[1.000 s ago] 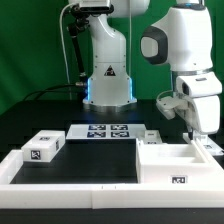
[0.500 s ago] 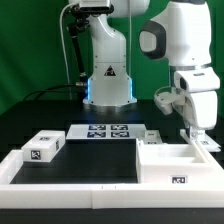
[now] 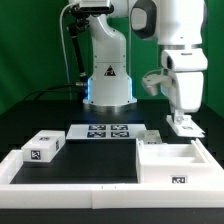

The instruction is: Assemble cabinet

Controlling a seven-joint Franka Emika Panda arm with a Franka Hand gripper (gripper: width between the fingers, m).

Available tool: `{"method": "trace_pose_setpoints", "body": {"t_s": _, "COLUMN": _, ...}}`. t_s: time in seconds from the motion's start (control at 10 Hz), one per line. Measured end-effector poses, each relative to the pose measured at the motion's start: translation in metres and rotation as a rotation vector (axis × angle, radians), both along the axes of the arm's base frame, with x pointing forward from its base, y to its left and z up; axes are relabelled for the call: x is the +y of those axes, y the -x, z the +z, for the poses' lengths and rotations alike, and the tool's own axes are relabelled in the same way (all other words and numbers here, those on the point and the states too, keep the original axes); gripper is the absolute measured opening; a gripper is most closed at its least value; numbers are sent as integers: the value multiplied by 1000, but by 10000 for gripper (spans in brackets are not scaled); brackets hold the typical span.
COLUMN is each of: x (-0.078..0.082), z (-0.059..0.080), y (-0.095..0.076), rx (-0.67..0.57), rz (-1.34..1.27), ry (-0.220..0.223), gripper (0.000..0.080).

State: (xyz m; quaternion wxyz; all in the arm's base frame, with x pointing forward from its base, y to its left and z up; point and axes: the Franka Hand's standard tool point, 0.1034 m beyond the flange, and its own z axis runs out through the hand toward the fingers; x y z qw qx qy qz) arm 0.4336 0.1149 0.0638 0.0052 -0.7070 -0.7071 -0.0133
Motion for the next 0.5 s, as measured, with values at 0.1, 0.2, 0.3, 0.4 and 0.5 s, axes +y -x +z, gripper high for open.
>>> {"method": "trace_pose_setpoints", "body": {"t_s": 0.1, "x": -11, "z": 0, "y": -2, "rx": 0, "rz": -19, "ry": 1, "gripper": 68}}
{"method": "trace_pose_setpoints", "body": {"t_s": 0.2, "x": -17, "z": 0, "y": -4, "rx": 1, "rz": -58, "ry": 1, "gripper": 68}}
{"method": "trace_pose_setpoints", "body": {"t_s": 0.3, "x": -15, "z": 0, "y": -3, "rx": 3, "rz": -80, "ry": 0, "gripper": 68}}
{"method": "trace_pose_setpoints", "body": {"t_s": 0.4, "x": -15, "z": -1, "y": -3, "rx": 3, "rz": -78, "ry": 0, "gripper": 68}}
{"method": "trace_pose_setpoints", "body": {"t_s": 0.5, "x": -15, "z": -1, "y": -4, "rx": 3, "rz": -79, "ry": -1, "gripper": 68}}
